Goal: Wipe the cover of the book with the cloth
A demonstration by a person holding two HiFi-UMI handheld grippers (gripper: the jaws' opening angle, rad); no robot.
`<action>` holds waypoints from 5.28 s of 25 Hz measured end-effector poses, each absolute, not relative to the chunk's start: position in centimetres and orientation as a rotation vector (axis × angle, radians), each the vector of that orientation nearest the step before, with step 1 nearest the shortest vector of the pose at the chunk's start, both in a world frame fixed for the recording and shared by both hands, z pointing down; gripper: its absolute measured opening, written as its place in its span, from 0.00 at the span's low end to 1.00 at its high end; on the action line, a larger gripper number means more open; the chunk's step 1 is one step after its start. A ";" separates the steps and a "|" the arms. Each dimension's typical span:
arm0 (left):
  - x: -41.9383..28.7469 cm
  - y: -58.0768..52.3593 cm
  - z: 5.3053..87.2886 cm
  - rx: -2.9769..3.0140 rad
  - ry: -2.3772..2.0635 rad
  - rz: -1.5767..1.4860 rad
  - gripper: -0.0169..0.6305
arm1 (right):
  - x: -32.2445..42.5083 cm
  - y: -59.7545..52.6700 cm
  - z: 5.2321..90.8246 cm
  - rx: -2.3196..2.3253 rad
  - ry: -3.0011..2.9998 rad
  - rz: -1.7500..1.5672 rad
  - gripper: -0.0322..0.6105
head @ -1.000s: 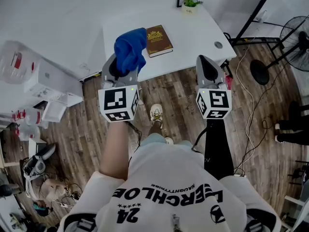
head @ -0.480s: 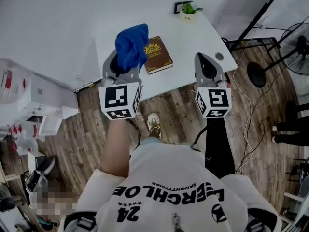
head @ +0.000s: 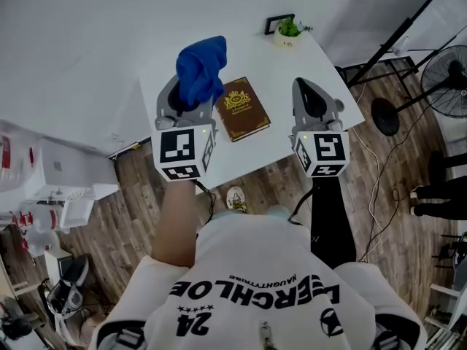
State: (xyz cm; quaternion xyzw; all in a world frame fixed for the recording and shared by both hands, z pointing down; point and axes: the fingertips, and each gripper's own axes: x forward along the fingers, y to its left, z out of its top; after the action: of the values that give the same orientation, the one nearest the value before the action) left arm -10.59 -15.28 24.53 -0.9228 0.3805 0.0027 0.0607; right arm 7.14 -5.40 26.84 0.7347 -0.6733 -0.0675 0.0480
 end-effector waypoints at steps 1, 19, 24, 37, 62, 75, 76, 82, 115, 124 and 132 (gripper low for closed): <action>-10.6 -16.1 24.6 -2.796 1.148 0.011 0.31 | 7.1 -6.3 26.7 2.239 -2.050 -0.211 0.05; -11.3 -23.0 27.0 -2.829 1.139 0.077 0.31 | 5.3 -15.4 29.0 2.129 -2.093 -0.196 0.05; -10.9 -23.3 27.9 -2.801 1.120 -0.016 0.31 | 5.4 -17.6 29.6 2.083 -2.135 -0.208 0.05; -7.0 -26.8 31.5 -2.828 1.336 -0.144 0.31 | 8.2 -24.3 30.8 1.872 -2.330 -0.208 0.05; 3.1 -28.8 48.7 -3.100 1.706 -0.638 0.31 | 14.9 -27.5 37.1 1.651 -2.543 -0.035 0.05; 4.7 -26.6 60.7 -3.186 1.768 -1.052 0.31 | 16.2 -26.7 37.8 1.659 -2.523 -0.024 0.05; 4.6 -26.5 60.8 -3.185 1.779 -1.035 0.31 | 16.0 -26.7 37.7 1.656 -2.524 -0.027 0.05; 3.2 -26.6 60.7 -3.118 1.810 -1.086 0.31 | 15.1 -26.7 37.3 1.638 -2.540 -0.041 0.05; 1.1 -25.9 55.2 -3.163 1.781 -0.902 0.31 | 13.7 -25.7 36.8 1.622 -2.556 -0.056 0.05; 5.4 -22.7 61.1 -3.223 1.633 -1.113 0.31 | 13.9 -25.3 37.0 1.622 -2.546 -0.046 0.05; 2.3 -23.0 61.1 -3.149 1.736 -1.117 0.31 | 13.4 -24.7 37.2 1.607 -2.552 -0.040 0.05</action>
State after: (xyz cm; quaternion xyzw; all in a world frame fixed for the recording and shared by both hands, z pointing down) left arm 2.32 -22.96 61.09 -0.7959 0.4388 -0.2823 -0.3071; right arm 13.42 -24.68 37.24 0.5318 -0.8445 -0.0133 0.0626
